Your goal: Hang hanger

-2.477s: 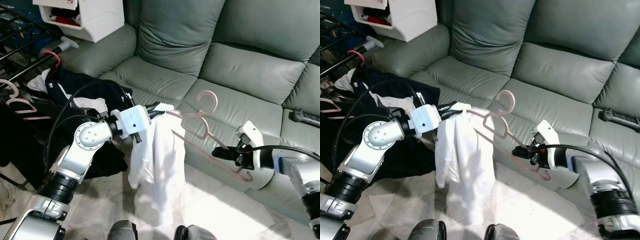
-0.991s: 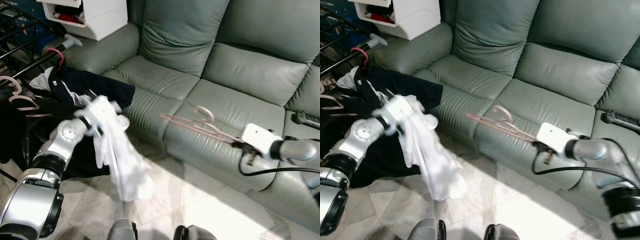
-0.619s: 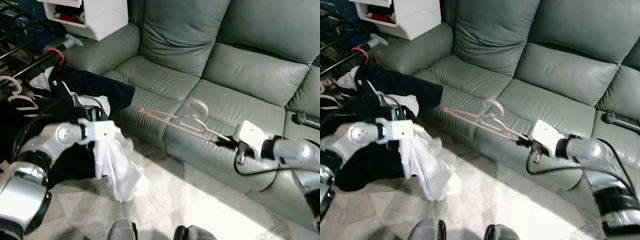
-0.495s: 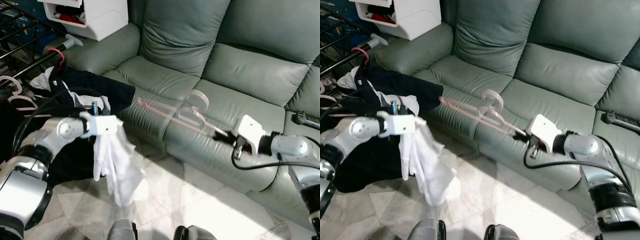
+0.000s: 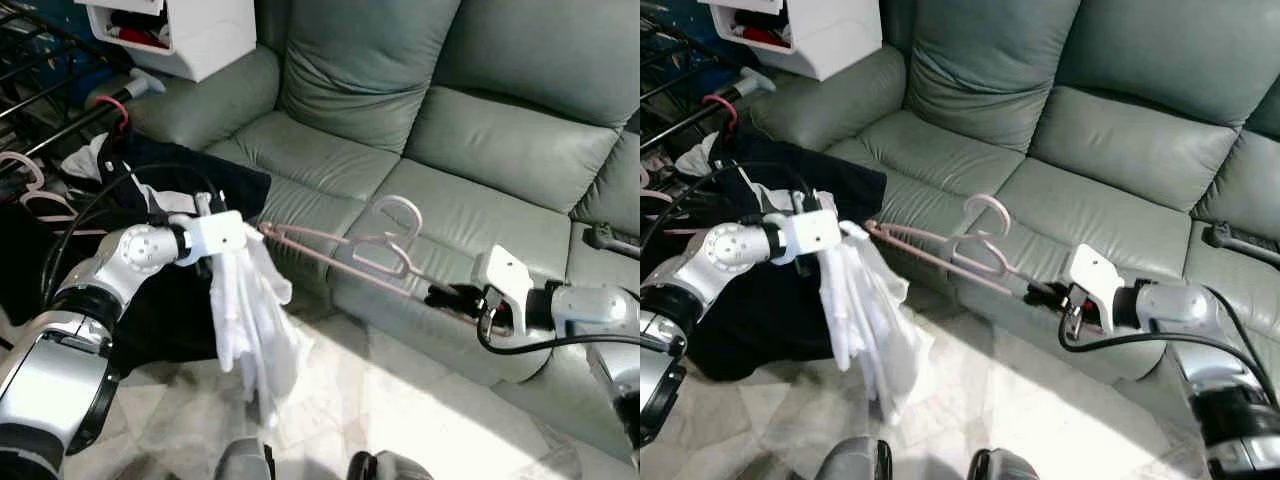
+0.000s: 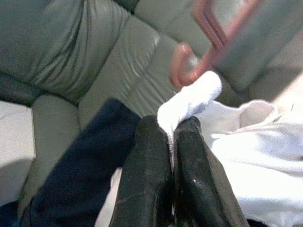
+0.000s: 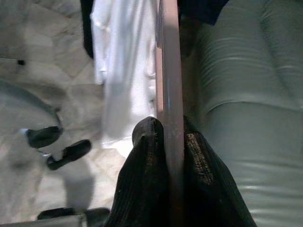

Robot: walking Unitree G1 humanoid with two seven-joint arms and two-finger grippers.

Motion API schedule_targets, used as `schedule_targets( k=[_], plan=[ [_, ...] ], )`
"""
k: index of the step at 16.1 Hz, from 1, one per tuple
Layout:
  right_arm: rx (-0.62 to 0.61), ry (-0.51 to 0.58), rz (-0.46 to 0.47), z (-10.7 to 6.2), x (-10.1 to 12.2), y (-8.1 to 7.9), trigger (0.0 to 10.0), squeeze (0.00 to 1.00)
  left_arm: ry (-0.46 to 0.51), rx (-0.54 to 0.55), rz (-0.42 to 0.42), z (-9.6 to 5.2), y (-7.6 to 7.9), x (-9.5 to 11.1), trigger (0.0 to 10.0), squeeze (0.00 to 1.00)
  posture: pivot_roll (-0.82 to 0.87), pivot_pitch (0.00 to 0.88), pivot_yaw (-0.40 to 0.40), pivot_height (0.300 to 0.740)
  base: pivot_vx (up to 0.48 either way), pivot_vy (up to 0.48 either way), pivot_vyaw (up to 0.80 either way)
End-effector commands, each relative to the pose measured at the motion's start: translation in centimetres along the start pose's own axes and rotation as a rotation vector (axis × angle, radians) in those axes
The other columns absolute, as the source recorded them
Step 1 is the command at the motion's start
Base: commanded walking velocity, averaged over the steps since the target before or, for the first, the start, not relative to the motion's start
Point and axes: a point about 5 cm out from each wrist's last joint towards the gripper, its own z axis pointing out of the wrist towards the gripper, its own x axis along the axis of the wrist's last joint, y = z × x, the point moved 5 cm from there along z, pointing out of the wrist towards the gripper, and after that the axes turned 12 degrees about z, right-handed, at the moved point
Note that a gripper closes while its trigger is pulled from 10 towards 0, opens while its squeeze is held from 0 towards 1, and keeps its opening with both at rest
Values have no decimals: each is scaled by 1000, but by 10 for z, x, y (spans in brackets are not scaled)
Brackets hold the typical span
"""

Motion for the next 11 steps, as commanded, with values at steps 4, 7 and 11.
schedule_targets(
  k=[4,7,11],
  plan=[
    [-1,-61,2,-13,-8,0,10000,0,-9,133,-42,-9,-43,0,10000,0,-36,49,8,740,0,0,0],
    [-112,-158,-53,-14,-30,14,10000,0,74,134,-56,-13,-53,14,10000,0,-37,51,5,740,0,0,0],
    [-195,-146,-50,-9,-36,24,10000,0,212,132,-36,-14,-51,40,10000,0,-38,54,1,740,0,0,0]
  ],
)
